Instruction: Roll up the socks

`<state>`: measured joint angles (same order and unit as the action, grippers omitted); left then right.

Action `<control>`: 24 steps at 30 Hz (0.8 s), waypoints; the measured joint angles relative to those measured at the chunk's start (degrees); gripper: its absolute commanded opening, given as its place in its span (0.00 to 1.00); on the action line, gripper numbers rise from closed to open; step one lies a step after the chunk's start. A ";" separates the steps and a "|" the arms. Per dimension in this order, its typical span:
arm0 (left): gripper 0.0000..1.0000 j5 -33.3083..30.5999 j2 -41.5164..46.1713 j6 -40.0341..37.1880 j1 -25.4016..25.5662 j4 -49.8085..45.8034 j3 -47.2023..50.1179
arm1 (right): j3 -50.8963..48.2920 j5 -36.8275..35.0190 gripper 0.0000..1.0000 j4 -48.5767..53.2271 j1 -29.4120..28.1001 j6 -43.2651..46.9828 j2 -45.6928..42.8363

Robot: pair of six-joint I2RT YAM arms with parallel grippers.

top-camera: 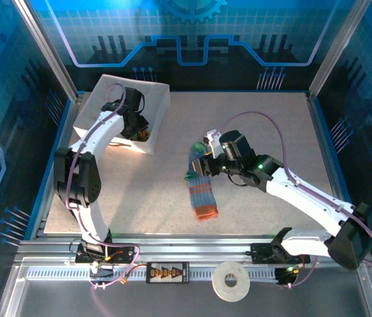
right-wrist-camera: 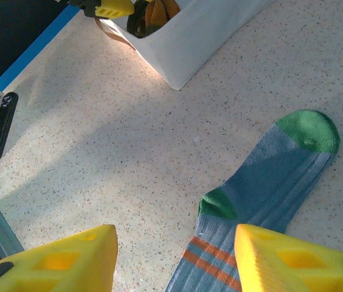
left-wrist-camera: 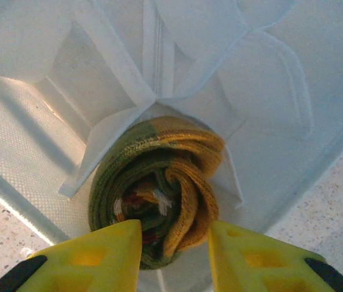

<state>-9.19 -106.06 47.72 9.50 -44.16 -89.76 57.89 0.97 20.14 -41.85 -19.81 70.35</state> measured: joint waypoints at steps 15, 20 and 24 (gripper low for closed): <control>0.20 -2.08 -4.59 -4.37 -0.68 0.42 -0.85 | -0.20 0.15 0.52 -0.02 -0.13 -0.76 0.24; 0.43 -2.01 -5.33 -4.31 -0.83 1.79 -0.96 | -0.20 -0.09 0.51 0.24 -0.13 -0.74 2.03; 0.72 -1.60 -4.92 -3.72 -0.76 1.99 -1.86 | -2.14 -1.46 0.47 0.85 -0.13 -1.03 2.21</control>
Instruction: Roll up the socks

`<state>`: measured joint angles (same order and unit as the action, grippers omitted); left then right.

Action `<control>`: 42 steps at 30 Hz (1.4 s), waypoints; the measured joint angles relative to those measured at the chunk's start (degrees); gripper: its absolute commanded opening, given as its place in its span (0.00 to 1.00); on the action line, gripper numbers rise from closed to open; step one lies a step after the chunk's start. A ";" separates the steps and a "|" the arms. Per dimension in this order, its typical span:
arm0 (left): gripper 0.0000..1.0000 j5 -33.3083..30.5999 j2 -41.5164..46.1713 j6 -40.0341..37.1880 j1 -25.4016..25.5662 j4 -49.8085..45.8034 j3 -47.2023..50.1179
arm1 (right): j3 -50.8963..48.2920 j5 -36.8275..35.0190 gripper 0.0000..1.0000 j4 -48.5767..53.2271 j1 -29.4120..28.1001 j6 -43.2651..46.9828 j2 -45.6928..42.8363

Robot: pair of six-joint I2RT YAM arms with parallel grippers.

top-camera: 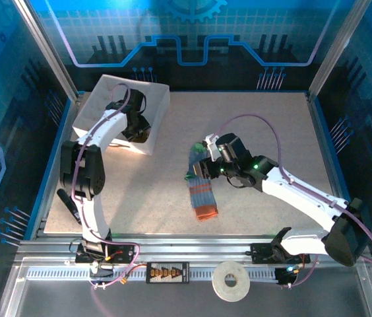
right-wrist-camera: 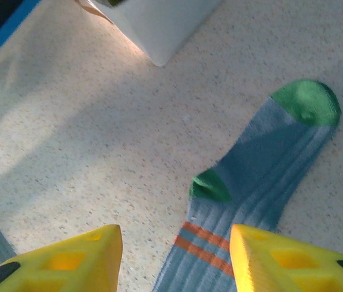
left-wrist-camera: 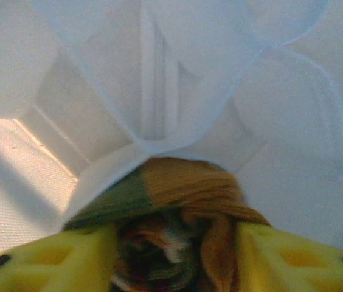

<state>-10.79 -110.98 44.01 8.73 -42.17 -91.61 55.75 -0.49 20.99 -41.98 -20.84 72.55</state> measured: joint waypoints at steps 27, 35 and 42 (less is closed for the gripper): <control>0.72 16.24 35.63 13.20 6.29 1.77 26.47 | -4.85 13.00 0.36 -21.70 -2.86 -21.77 29.11; 0.69 16.46 40.54 15.72 8.28 2.08 34.93 | -4.39 12.31 0.48 -21.97 -4.98 -20.06 24.87; 0.64 16.50 42.58 18.45 11.50 2.45 38.99 | -7.80 10.71 0.54 -22.97 -5.01 -1.70 5.99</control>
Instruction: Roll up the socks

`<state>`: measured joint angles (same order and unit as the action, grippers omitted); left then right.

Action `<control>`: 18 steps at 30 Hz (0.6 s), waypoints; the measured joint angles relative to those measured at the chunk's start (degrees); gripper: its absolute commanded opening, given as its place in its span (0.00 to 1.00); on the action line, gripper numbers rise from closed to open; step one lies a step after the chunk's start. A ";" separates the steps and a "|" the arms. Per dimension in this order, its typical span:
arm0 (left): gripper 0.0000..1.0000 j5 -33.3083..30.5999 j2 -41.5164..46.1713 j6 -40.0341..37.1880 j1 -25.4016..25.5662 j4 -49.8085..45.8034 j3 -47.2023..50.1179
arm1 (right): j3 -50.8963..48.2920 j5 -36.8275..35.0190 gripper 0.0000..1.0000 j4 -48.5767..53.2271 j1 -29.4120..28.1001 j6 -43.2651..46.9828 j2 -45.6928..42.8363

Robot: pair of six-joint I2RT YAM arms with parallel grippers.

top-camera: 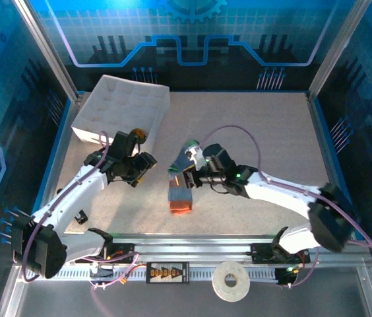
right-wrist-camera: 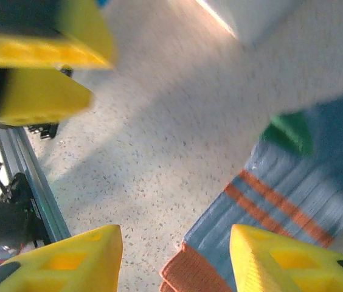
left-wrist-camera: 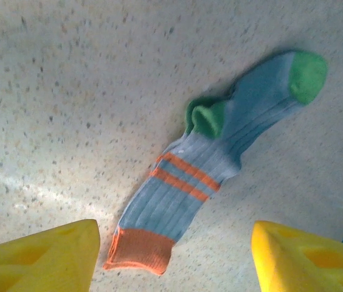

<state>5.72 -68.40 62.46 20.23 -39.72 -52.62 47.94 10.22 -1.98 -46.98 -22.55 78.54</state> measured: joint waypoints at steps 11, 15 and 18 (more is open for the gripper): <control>0.58 1.27 -9.09 9.49 8.59 5.88 6.01 | -18.08 -4.24 0.64 3.26 -4.46 47.39 -14.16; 0.56 1.92 -13.18 11.37 9.40 8.41 6.32 | -18.08 -6.62 0.64 2.34 -7.98 58.36 -9.22; 0.55 2.75 -15.91 12.22 10.08 9.84 6.27 | -18.08 -8.79 0.63 0.22 -10.71 64.02 -3.54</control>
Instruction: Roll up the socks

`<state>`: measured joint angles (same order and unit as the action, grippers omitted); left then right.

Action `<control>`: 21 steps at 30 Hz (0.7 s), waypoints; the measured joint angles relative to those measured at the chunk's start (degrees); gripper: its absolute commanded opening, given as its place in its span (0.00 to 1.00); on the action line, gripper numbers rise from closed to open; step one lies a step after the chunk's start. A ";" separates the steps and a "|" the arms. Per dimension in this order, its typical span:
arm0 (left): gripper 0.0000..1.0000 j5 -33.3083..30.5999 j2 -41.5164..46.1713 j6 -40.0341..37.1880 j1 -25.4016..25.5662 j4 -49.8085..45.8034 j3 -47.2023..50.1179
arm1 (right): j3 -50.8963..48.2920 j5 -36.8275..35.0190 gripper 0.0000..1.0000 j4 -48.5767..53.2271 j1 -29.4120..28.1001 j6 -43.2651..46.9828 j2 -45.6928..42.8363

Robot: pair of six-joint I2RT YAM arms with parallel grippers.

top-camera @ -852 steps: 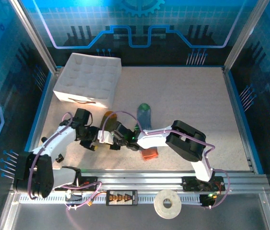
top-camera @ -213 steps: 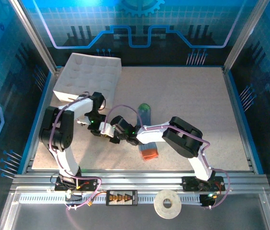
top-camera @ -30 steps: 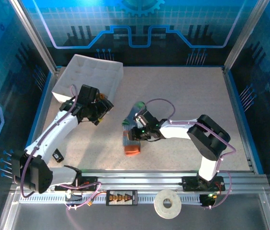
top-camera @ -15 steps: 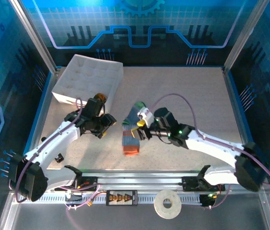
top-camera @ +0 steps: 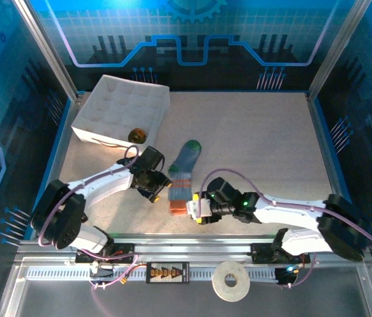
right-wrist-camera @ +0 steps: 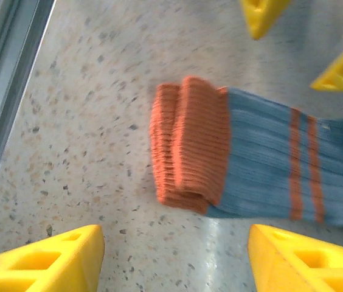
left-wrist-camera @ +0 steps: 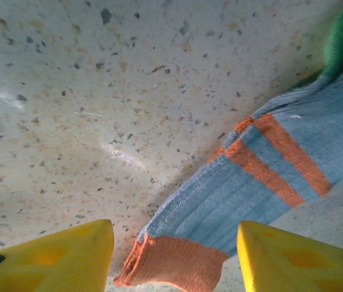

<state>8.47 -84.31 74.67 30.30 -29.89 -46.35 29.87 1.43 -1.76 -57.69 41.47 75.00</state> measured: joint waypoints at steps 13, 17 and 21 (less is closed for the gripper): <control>0.53 1.57 -3.02 0.39 0.72 2.16 0.02 | 3.78 -10.58 0.31 -13.86 -4.83 8.83 16.26; 0.53 1.90 -3.13 0.37 0.72 2.16 0.02 | 4.70 -11.52 0.13 -14.58 -4.92 8.85 17.97; 0.52 1.88 -3.50 0.22 0.72 1.95 -0.07 | 5.62 -12.79 0.00 -13.92 -4.76 7.37 18.40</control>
<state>10.35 -87.81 74.89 31.03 -27.94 -46.41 35.48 -11.35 -15.68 -62.46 48.84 93.41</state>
